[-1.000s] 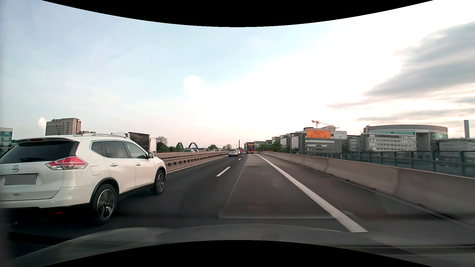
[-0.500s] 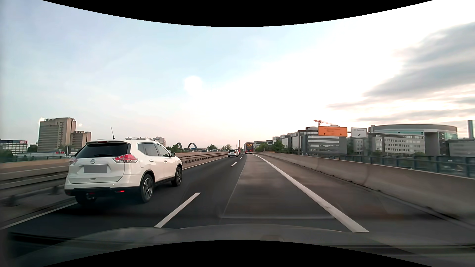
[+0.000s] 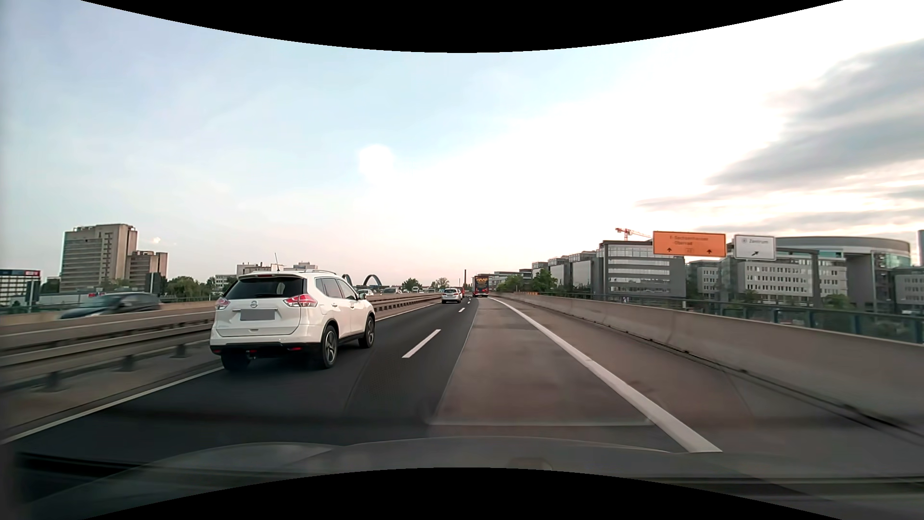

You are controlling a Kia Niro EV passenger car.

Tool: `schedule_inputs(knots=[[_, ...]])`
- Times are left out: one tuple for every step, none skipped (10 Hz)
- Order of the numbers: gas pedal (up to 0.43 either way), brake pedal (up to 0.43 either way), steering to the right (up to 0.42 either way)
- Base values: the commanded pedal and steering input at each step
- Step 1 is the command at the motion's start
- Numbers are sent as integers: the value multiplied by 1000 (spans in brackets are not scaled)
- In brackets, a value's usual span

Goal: Follow the waypoints while adhering to traffic rules and regulations

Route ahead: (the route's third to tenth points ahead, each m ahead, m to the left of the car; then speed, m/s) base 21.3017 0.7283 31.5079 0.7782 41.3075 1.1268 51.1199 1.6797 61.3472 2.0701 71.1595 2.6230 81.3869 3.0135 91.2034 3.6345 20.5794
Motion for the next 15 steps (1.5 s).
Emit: schedule_inputs(knots=[[157, 0, -2], [157, 0, -2], [157, 0, -2], [157, 0, -3], [157, 0, -3], [157, 0, -4], [157, 0, -4], [157, 0, -4], [157, 0, -4], [157, 0, -5], [157, 0, -4], [157, 0, -5], [157, 0, -6], [157, 0, -6], [157, 0, -7]])
